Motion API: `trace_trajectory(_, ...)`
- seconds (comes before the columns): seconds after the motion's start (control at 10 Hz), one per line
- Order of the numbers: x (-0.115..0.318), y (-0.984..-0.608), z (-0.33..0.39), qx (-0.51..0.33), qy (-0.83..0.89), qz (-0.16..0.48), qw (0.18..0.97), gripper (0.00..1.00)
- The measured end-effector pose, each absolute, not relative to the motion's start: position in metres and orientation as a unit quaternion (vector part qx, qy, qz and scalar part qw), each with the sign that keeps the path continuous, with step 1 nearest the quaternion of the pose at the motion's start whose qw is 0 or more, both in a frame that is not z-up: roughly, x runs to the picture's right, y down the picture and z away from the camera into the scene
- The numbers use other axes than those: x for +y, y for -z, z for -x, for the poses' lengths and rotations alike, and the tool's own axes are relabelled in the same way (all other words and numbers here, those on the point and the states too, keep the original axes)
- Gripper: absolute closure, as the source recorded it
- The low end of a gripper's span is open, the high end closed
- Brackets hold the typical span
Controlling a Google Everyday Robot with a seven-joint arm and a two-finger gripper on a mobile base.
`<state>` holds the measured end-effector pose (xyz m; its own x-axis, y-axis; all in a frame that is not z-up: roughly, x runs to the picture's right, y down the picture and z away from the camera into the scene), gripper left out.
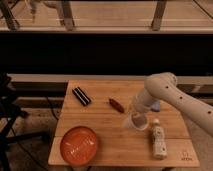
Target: Pick up the ceramic cup
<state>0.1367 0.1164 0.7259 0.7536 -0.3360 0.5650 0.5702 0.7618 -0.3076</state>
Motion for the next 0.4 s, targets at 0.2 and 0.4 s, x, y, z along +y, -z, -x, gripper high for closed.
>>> trace_trajectory(0.2,0.1117,-0.7240,-0.1397,-0.247,0.248,0.239,0.906,0.98)
trace_trajectory(0.4,0.1081,-0.7246,-0.1399,-0.249,0.247,0.239,0.906,0.98)
